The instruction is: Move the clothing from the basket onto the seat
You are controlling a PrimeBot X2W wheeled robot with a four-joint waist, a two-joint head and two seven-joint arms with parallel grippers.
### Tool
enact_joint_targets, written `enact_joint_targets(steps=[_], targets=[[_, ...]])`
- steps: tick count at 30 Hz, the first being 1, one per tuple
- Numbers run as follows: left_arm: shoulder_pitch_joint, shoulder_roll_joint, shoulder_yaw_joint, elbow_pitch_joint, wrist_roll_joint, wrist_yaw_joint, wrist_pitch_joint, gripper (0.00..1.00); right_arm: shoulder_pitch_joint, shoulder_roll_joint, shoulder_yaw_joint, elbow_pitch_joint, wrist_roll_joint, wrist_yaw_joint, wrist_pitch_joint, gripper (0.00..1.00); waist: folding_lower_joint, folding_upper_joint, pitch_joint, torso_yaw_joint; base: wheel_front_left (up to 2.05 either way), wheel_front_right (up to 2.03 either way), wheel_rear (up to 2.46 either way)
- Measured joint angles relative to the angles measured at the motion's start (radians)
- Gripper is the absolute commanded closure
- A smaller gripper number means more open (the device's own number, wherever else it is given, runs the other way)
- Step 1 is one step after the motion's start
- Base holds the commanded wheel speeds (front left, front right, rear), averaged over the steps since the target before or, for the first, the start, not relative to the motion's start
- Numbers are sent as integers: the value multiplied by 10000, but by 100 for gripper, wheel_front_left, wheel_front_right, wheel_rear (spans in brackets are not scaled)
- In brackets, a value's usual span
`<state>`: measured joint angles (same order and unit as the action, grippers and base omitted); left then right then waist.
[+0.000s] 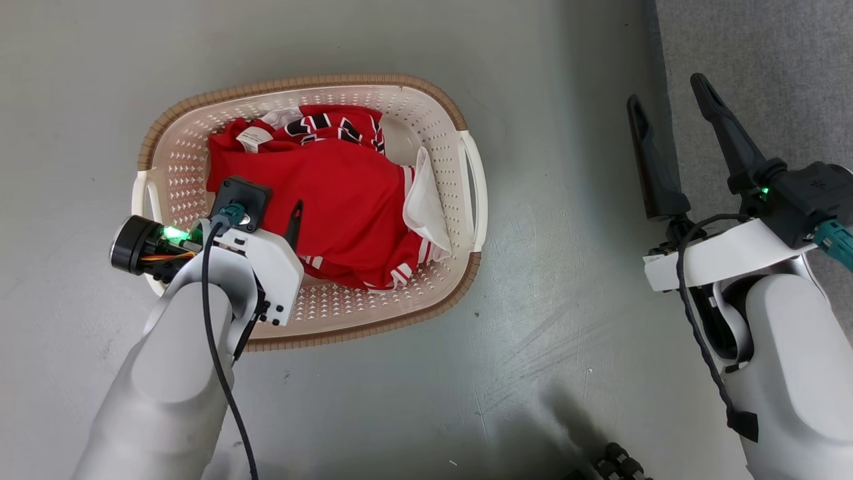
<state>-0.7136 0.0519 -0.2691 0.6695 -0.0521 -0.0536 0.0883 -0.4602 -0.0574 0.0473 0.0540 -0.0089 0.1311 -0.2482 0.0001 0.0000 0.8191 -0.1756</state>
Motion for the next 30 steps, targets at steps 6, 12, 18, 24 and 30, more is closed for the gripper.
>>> enact_joint_targets(steps=[6,12,18,24,30], targets=[[-196,-73,-123,88,-2,75,163,0,0,17,90,2,100,0,0,0,0,0,114,-81,0,0,0],[-366,-96,-176,146,-4,161,265,0,0,35,209,4,109,0,0,0,0,0,254,-193,0,0,0],[-384,-98,-142,274,-86,247,347,0,-2,42,209,-4,182,0,-13,0,0,0,419,-304,0,0,0],[-497,-98,-2,362,-182,336,351,0,-74,50,209,-15,182,0,-25,0,0,0,589,-395,0,0,0],[-627,-104,73,445,-336,336,349,0,-200,54,234,-52,182,0,-27,0,0,0,763,-481,0,0,0]])
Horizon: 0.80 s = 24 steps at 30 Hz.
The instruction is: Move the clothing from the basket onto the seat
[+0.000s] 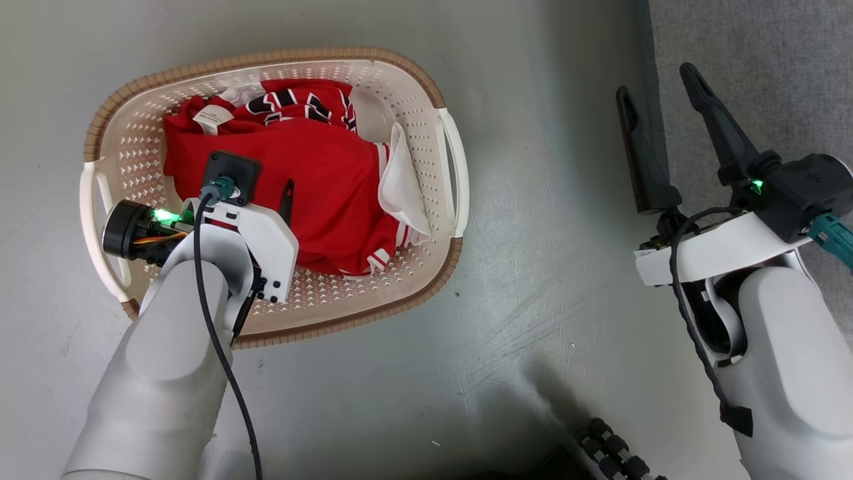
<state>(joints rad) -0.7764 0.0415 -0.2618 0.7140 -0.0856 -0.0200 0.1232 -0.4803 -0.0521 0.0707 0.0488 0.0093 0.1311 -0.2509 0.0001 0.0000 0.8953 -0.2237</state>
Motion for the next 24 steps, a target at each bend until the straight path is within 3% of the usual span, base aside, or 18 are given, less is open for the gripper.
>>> enact_joint_targets(steps=[24], targets=[[-382,105,92,543,-96,92,-119,0,-9,27,84,-61,92,0,-46,0,0,0,491,-311,0,0,0]])
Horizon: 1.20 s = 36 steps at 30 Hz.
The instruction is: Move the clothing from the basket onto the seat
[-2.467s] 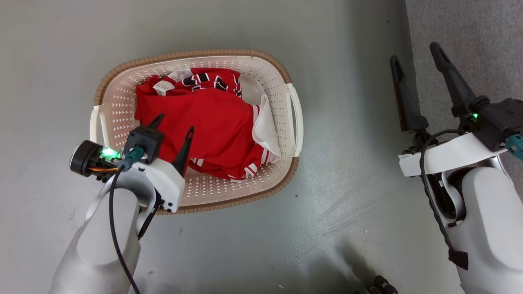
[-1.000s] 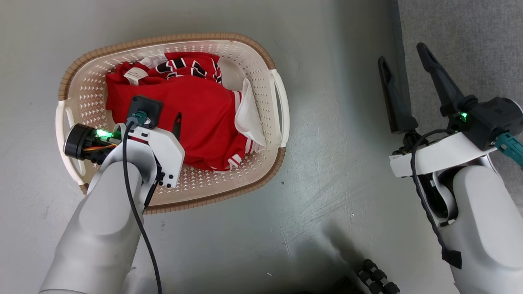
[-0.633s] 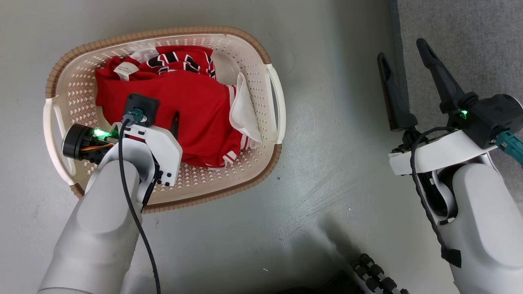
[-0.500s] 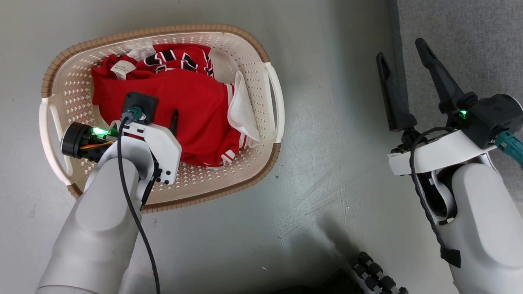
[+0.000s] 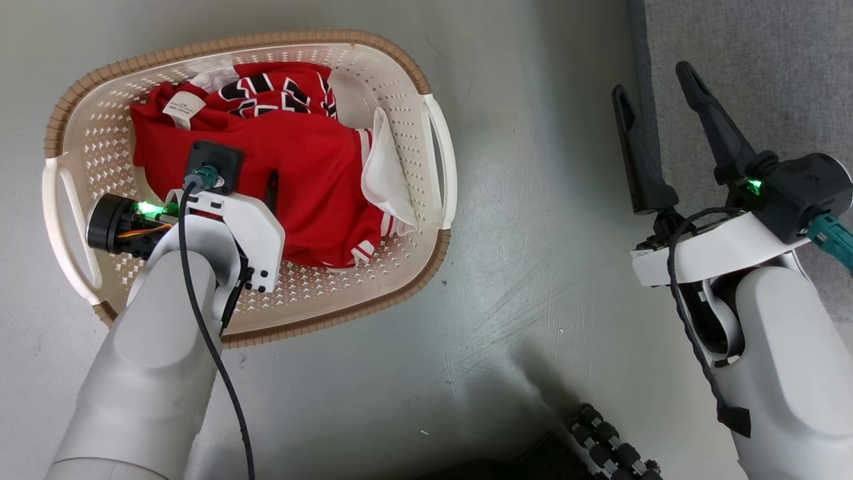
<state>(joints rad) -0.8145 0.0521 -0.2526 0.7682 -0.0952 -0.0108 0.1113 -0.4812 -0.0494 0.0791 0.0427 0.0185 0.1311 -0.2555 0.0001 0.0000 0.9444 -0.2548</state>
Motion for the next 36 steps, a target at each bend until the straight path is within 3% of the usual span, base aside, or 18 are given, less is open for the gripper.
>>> enact_joint_targets(steps=[11,14,18,21,24,27,28,36], targets=[[-112,33,-4,295,0,-4,-238,0,-97,4,35,-46,38,0,-2,0,0,0,104,-119,0,0,0],[-166,40,-12,353,0,-4,-263,4,-112,6,35,-63,38,0,-4,0,0,0,136,-170,0,0,0],[-202,54,-17,443,0,-4,-347,21,-111,6,35,-65,40,0,-4,0,0,0,180,-234,0,0,0],[-207,63,-40,502,0,-6,-443,51,-111,6,33,-67,42,0,-4,0,0,0,207,-273,0,0,0],[-213,67,-61,581,0,-23,-550,63,-111,10,19,-65,46,0,-4,0,0,0,208,-300,0,0,0],[-222,69,-94,623,0,-102,-602,96,-111,10,-12,-65,71,0,-4,0,0,0,195,-306,0,0,0],[-233,67,-109,648,0,-104,-610,100,-112,12,-27,-63,71,0,-4,0,0,0,185,-306,0,0,0],[-386,67,-73,725,-33,-198,-1127,100,-157,13,-115,-35,71,0,-4,0,0,0,10,-192,0,0,0]])
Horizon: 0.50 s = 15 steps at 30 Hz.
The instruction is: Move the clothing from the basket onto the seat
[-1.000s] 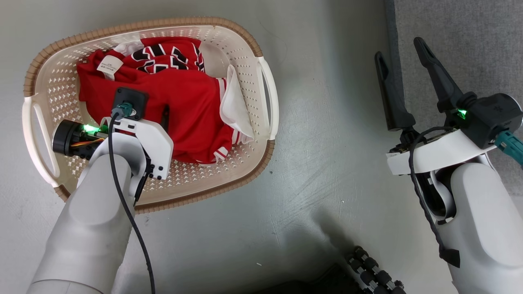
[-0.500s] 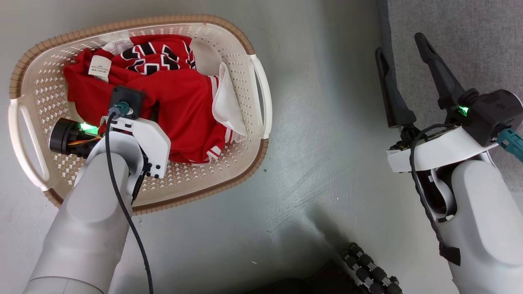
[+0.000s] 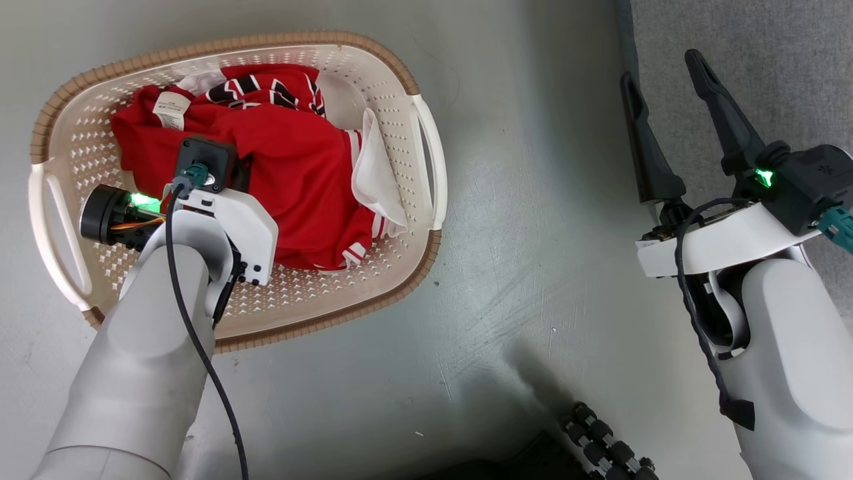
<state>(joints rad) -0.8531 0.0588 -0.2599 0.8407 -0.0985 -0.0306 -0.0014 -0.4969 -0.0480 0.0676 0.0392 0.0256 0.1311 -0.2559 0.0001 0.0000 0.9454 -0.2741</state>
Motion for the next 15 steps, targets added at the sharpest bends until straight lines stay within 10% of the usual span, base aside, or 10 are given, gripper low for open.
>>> enact_joint_targets(steps=[15], targets=[[255,-36,201,38,-462,-263,-1206,100,-38,4,-46,81,-84,0,-4,0,0,0,-621,436,0,0,0]])
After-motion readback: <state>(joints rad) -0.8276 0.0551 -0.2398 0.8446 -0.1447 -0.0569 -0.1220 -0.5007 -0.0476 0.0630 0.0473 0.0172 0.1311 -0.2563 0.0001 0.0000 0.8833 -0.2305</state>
